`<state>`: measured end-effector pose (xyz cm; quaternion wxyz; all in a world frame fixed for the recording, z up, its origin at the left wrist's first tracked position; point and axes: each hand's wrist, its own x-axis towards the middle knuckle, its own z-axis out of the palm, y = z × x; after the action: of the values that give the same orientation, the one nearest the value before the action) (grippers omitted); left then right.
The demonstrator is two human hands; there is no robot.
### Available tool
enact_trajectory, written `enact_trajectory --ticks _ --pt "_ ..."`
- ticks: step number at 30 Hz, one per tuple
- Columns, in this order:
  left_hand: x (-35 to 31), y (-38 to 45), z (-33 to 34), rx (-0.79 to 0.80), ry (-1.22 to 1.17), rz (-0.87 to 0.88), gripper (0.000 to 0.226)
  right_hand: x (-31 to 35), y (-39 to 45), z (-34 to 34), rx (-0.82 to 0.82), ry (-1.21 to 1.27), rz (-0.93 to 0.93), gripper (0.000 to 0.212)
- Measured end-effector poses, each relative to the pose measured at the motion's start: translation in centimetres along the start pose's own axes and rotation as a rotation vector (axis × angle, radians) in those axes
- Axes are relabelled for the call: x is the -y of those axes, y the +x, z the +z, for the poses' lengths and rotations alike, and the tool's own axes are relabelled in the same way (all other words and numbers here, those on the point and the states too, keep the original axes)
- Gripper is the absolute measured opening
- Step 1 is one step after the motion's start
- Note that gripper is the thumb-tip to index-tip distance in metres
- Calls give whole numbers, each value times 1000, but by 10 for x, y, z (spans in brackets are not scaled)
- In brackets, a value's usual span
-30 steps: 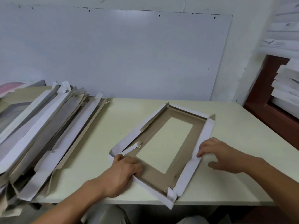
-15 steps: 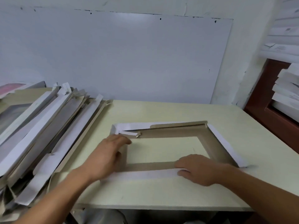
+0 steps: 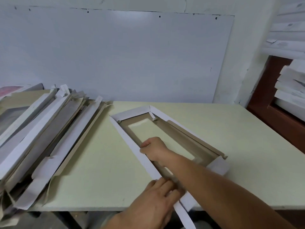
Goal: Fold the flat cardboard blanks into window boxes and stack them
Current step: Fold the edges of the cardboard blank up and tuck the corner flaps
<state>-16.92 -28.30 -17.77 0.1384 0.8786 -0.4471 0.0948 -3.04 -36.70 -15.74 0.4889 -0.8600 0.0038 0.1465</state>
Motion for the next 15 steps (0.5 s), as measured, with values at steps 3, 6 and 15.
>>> enact_trajectory --ticks 3,6,15 --pt "14 -5 -11 30 17 -23 22 3 -5 -16 45 73 -83 9" --pt "35 -16 -24 68 -25 -65 15 -7 -6 -64 -179 -417 -397 17" --pt "86 -38 -40 67 -82 -246 10 -92 -35 -186 -16 -698 -174 28"
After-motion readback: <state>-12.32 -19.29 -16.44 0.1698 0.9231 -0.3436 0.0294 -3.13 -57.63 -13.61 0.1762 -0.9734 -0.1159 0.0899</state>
